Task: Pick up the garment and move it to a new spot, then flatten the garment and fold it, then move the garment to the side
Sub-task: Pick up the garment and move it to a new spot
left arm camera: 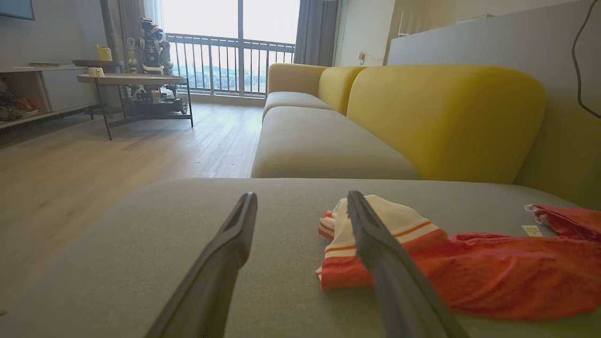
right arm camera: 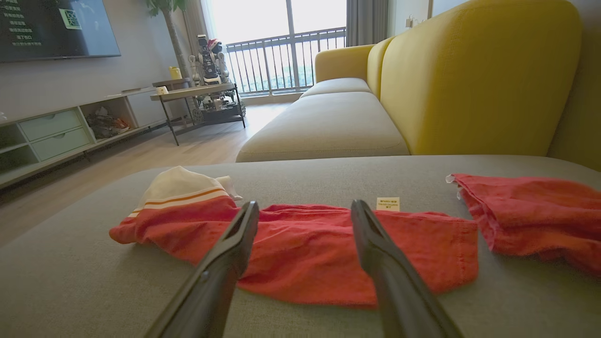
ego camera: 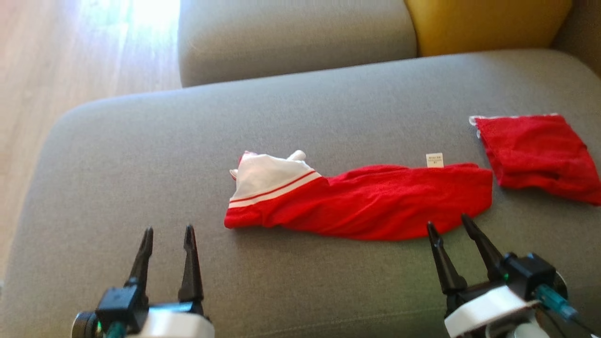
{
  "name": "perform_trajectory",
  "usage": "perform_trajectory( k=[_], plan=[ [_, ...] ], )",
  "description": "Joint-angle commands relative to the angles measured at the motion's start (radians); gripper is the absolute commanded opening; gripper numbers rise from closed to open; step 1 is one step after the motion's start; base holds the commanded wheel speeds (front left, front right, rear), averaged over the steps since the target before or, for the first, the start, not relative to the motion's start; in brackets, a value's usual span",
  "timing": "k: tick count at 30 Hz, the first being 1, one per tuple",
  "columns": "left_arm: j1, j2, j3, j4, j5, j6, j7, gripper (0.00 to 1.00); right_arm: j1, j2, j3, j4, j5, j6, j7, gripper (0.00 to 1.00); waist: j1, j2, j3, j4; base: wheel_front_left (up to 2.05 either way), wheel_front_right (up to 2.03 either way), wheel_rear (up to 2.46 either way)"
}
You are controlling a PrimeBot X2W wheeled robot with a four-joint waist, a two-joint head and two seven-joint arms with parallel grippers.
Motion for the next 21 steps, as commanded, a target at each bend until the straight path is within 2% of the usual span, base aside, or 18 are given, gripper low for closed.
perform_trajectory(
  k=[1,8,21],
  plan=[
    [-0.006,-0.003,0.045,-0.048,0.023,-0.008,-0.008,1.0,-0.004,0.0,0.015,-0.026,0.005,0.0,-0.002,1.0,0.0001,-0.0001,-0.027,0.013,0.0,0.0,0.0],
    [0.077,-0.003,0.062,-0.06,0.052,-0.005,-0.008,1.0,0.048,0.0,-0.006,-0.019,-0.004,0.0,-0.002,1.0,0.0001,-0.0001,-0.053,0.027,0.0,0.0,0.0],
    [0.098,-0.003,0.057,-0.049,0.071,-0.011,-0.008,1.0,0.073,0.0,-0.009,-0.004,0.003,0.0,-0.002,1.0,0.0001,-0.0001,-0.069,0.038,0.0,0.0,0.0]
  ],
)
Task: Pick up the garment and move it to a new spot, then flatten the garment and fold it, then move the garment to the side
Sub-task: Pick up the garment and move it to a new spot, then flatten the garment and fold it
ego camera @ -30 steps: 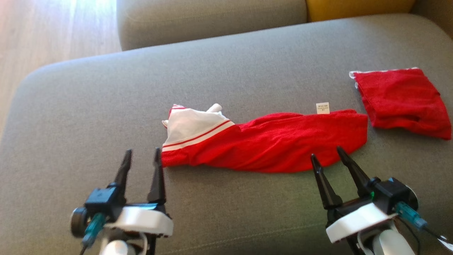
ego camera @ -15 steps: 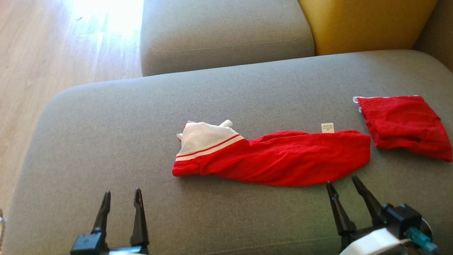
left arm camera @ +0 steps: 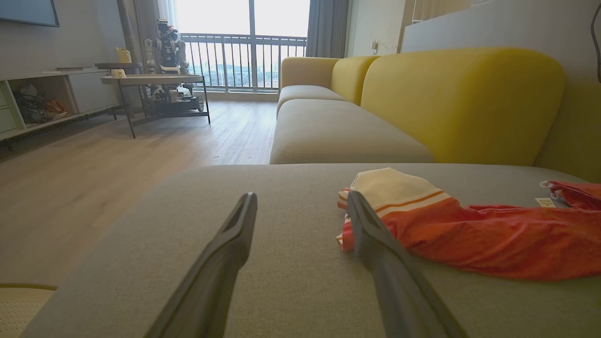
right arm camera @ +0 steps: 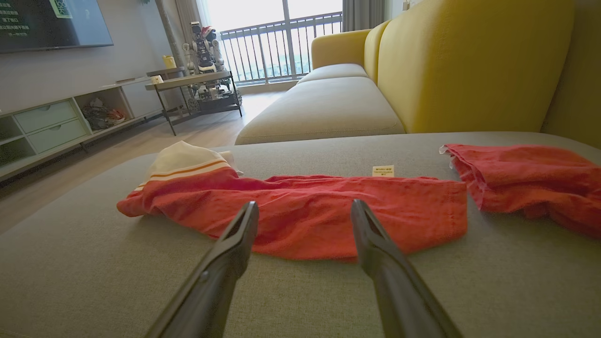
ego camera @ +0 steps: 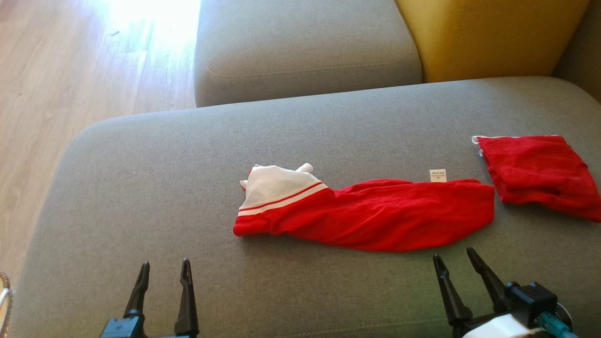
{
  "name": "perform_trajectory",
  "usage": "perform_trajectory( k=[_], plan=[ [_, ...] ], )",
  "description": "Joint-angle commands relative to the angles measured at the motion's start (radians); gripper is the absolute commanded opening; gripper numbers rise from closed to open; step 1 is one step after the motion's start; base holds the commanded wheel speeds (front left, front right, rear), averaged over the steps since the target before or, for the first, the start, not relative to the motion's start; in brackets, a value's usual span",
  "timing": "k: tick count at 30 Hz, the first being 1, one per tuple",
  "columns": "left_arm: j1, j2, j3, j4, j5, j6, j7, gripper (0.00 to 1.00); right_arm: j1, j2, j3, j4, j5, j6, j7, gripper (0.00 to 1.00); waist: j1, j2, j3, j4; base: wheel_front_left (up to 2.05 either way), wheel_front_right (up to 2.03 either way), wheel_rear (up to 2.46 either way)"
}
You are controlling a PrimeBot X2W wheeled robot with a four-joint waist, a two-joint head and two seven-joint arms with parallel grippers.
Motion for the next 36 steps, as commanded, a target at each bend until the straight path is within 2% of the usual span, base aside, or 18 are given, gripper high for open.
perform_trajectory(
  k=[1,7,11,15,16,20,22,27,32,36],
  plan=[
    [-0.043,-0.004,0.029,-0.031,0.012,-0.002,-0.008,1.0,-0.032,-0.005,0.02,-0.029,0.006,0.0,-0.002,1.0,0.0001,-0.0001,0.001,0.001,0.0,0.0,0.0],
    [-0.061,-0.004,0.029,-0.006,0.003,-0.004,-0.008,1.0,-0.035,-0.005,0.024,-0.027,0.008,0.0,-0.002,1.0,0.0001,-0.0001,0.021,-0.001,0.0,0.0,0.0],
    [-0.106,-0.004,0.005,0.044,-0.008,-0.032,-0.008,1.0,-0.043,-0.005,0.026,-0.027,0.005,0.0,-0.002,1.0,0.0001,-0.0001,0.044,-0.003,0.0,0.0,0.0],
    [-0.201,-0.004,-0.034,0.15,0.012,-0.069,-0.008,1.0,-0.054,-0.005,0.041,-0.025,0.006,0.0,-0.002,1.0,0.0001,-0.0001,0.078,-0.004,0.0,0.0,0.0],
    [-0.264,-0.004,-0.05,0.196,0.004,-0.087,-0.008,1.0,-0.061,-0.005,0.049,-0.026,0.004,0.0,-0.002,1.0,0.0001,-0.0001,0.099,-0.005,0.0,0.0,0.0],
    [-0.351,-0.004,-0.072,0.283,-0.015,-0.108,-0.008,1.0,-0.071,-0.005,0.054,-0.025,-0.003,0.0,-0.002,1.0,0.0001,-0.0001,0.128,-0.007,0.0,0.0,0.0],
    [-0.442,-0.004,-0.092,0.369,-0.052,-0.127,-0.008,1.0,-0.087,-0.005,0.056,-0.028,-0.012,0.0,-0.002,1.0,0.0001,-0.0001,0.168,-0.011,0.0,0.0,0.0],
    [-0.578,-0.004,-0.115,0.529,-0.127,-0.137,-0.008,1.0,-0.116,-0.005,0.059,-0.033,-0.022,0.0,-0.002,1.0,0.0001,-0.0001,0.219,-0.02,0.0,0.0,0.0],
    [-0.661,-0.004,-0.131,0.621,-0.19,-0.147,-0.008,1.0,-0.136,-0.005,0.066,-0.033,-0.027,0.0,-0.002,1.0,0.0001,-0.0001,0.249,-0.029,0.0,0.0,0.0],
    [-0.718,-0.004,-0.165,0.714,-0.22,-0.171,-0.008,1.0,-0.153,-0.005,0.072,-0.032,-0.028,0.0,-0.002,1.0,0.0001,-0.0001,0.27,-0.041,0.0,0.0,0.0]
  ],
)
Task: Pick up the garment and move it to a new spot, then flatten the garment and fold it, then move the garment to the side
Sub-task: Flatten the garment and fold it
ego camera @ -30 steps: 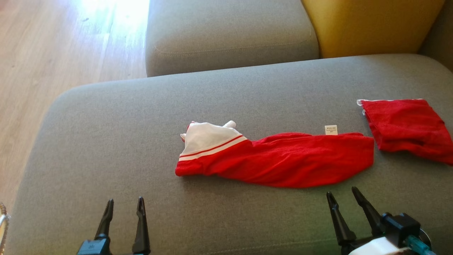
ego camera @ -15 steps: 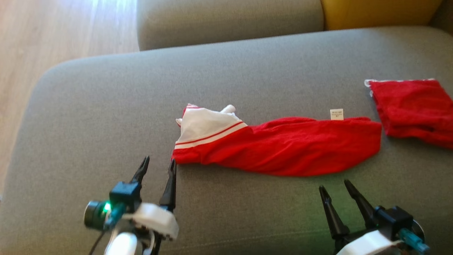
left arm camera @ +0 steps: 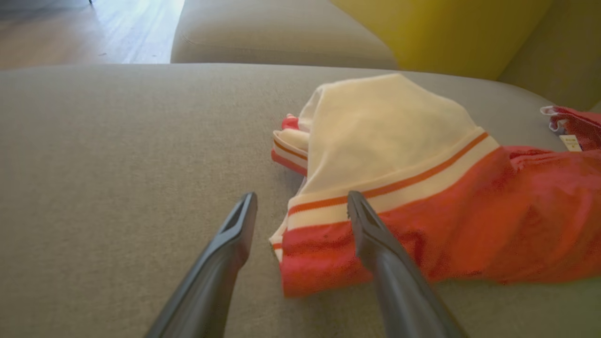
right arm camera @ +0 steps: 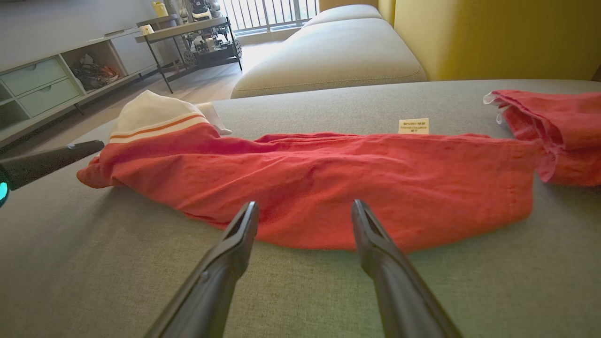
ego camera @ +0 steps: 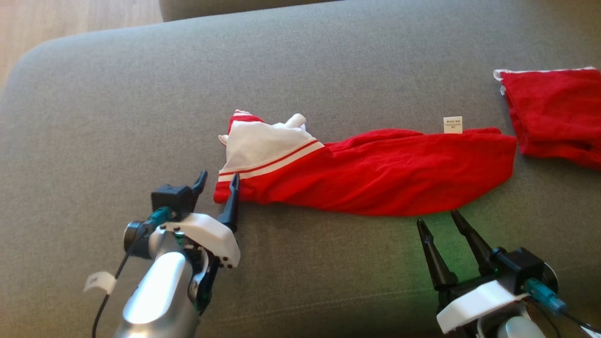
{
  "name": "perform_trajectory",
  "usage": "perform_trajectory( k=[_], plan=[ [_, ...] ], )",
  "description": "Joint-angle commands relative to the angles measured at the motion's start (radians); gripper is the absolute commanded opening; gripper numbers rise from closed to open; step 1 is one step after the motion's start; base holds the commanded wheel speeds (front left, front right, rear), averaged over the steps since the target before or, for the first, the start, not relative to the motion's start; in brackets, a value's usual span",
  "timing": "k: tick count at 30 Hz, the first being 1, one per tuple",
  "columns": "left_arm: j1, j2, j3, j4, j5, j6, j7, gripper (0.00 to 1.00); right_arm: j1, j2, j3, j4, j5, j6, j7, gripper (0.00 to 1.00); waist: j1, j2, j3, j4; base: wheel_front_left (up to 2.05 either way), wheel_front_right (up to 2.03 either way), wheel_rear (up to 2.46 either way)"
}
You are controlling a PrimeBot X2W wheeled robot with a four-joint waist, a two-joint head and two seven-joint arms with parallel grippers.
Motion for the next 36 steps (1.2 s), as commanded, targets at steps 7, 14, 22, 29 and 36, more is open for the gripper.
perform_trajectory(
  k=[7,14,22,29,36],
  plan=[
    [-0.109,0.008,-0.047,0.14,-0.026,-0.021,-0.008,1.0,-0.051,-0.005,0.027,-0.031,-0.005,-0.001,-0.002,1.0,-0.0002,0.0,0.028,-0.016,0.0,0.0,0.0],
    [-0.137,0.008,-0.075,0.188,-0.036,-0.033,-0.008,0.02,-0.06,-0.005,0.029,-0.027,0.013,-0.001,-0.002,1.0,-0.0002,0.0,0.026,-0.026,0.0,0.0,0.0],
    [-0.16,0.008,-0.117,0.309,-0.07,-0.058,0.005,0.0,-0.062,-0.005,0.04,-0.021,0.033,-0.001,-0.002,1.0,-0.0002,0.0,-0.004,-0.046,0.0,0.0,0.0],
    [-0.173,0.028,-0.08,0.156,-0.021,-0.001,-0.007,0.0,-0.055,-0.005,0.04,-0.018,0.038,-0.001,-0.002,1.0,-0.0002,0.0,-0.034,-0.063,0.0,0.0,0.0],
    [-0.133,0.061,-0.014,-0.146,0.067,0.022,-0.008,0.0,-0.043,-0.005,0.051,-0.011,0.052,-0.001,-0.002,1.0,-0.0002,0.0,-0.085,-0.097,0.0,0.0,0.0]
  ],
)
